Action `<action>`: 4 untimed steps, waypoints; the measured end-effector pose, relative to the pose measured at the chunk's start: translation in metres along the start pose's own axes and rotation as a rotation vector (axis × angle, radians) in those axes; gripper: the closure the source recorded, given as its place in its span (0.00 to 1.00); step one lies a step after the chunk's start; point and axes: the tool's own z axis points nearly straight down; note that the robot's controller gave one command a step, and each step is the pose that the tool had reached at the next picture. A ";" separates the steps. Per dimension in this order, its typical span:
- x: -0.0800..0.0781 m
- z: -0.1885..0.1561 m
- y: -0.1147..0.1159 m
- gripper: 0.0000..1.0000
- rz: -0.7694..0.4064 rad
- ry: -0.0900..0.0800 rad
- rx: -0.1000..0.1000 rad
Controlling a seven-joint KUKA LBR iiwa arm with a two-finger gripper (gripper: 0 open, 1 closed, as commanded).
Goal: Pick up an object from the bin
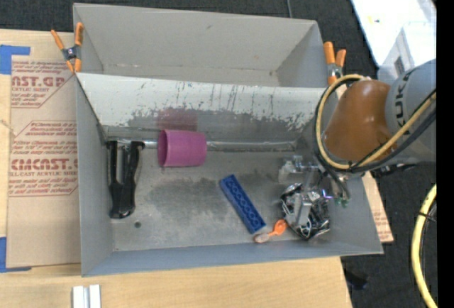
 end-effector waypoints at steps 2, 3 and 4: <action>0.007 0.011 0.015 0.00 0.016 -0.001 -0.001; 0.001 0.012 -0.003 0.00 0.010 -0.002 -0.001; 0.001 0.008 -0.001 0.00 0.027 -0.002 -0.001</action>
Offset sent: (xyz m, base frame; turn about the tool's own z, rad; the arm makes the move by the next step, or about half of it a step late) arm -0.0058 0.0242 -0.0134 0.0133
